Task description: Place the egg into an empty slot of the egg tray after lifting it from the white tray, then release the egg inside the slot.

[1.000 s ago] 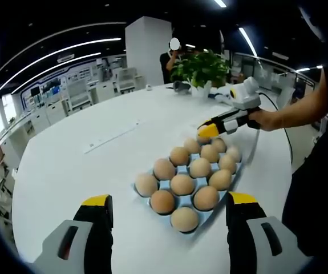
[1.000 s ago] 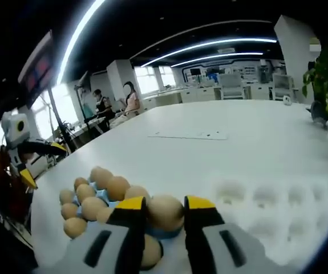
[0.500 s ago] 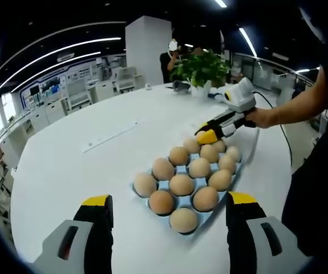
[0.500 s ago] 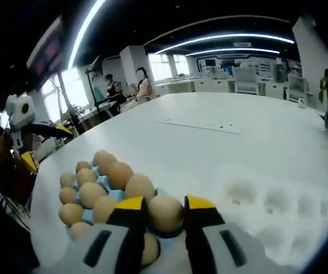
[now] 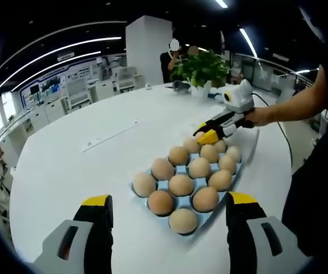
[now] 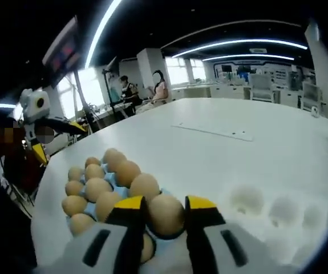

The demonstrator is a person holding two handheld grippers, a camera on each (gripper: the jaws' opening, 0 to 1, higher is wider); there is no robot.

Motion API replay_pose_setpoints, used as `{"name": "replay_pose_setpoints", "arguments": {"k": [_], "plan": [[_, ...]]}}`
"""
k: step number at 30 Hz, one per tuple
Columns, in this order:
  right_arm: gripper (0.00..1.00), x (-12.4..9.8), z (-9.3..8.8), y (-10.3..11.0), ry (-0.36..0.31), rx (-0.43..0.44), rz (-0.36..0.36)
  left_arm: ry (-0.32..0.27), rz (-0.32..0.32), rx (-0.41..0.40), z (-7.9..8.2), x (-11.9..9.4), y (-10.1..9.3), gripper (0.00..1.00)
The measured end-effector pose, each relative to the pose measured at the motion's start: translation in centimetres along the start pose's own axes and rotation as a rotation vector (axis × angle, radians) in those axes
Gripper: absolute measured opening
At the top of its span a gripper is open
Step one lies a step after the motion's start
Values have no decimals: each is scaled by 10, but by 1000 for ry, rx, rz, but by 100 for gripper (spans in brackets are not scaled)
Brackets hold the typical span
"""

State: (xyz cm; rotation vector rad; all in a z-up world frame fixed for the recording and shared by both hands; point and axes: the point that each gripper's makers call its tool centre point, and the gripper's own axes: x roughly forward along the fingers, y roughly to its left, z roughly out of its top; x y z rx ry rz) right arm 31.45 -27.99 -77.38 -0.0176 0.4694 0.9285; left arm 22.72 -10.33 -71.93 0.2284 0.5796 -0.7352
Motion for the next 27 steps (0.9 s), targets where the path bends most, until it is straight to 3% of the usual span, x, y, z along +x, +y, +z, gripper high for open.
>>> {"name": "replay_pose_setpoints", "arguments": {"k": [3,7,11,14,16,20,27], "plan": [[42,-5,4,6,-56,-5,21,-11,3,-3,0,-2,-2,83],[58,-15,10,12,-120,-24,29,-71,0,-51,7,-6,-3,87],[68,-30,17,10,-160,-7,19,-145,-13,-12,17,-8,-9,89],[91,-42,29,16,-252,-48,28,-235,-15,-20,28,-7,-13,99],[98,-46,27,18,-239,-39,33,-246,-19,-43,28,-6,-14,100],[100,-57,19,34,-194,-80,63,-260,-40,-41,30,-4,-22,100],[100,-94,29,62,-273,-66,75,-358,-78,-2,51,-19,-48,100]]}}
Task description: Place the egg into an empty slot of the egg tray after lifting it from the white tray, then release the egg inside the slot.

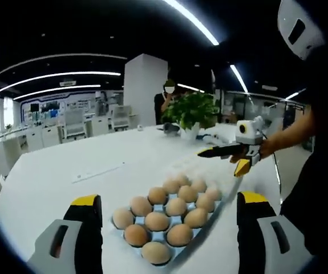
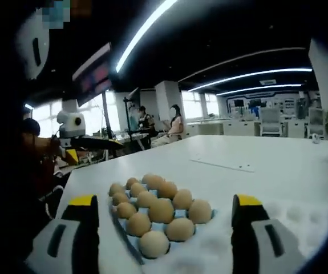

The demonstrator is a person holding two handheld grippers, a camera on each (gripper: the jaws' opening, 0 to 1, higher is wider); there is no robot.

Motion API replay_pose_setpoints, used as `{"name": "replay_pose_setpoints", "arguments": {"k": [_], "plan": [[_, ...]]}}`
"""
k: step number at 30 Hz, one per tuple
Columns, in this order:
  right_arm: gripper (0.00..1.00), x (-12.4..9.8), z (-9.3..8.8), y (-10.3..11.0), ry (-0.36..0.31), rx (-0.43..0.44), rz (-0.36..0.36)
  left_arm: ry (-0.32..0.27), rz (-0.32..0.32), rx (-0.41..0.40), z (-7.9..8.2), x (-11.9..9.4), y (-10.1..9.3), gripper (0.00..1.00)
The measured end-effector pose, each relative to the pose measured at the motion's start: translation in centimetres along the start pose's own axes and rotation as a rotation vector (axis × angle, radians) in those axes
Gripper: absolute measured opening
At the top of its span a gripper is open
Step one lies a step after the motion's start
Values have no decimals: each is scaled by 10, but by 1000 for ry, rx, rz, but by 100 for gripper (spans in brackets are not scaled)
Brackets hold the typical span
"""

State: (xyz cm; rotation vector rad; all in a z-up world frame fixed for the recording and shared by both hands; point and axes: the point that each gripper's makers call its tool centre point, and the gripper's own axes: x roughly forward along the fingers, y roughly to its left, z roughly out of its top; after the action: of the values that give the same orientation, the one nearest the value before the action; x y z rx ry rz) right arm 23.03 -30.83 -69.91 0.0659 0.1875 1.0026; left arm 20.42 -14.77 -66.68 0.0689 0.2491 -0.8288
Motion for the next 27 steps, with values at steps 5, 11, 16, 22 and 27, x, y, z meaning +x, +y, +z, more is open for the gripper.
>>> {"name": "replay_pose_setpoints", "arguments": {"k": [5,11,16,22,27], "plan": [[100,-21,6,29,-24,-7,9,-50,-22,56,9,-9,-26,100],[100,-48,10,58,-48,-35,4,-86,-50,90,14,-18,-59,100],[100,-64,15,60,-79,-31,6,-105,-42,111,25,-17,-77,100],[100,-82,26,60,-95,-30,47,-127,11,92,40,-12,-96,100],[99,-96,26,58,-95,-55,68,-76,0,142,29,-11,-115,100]]}}
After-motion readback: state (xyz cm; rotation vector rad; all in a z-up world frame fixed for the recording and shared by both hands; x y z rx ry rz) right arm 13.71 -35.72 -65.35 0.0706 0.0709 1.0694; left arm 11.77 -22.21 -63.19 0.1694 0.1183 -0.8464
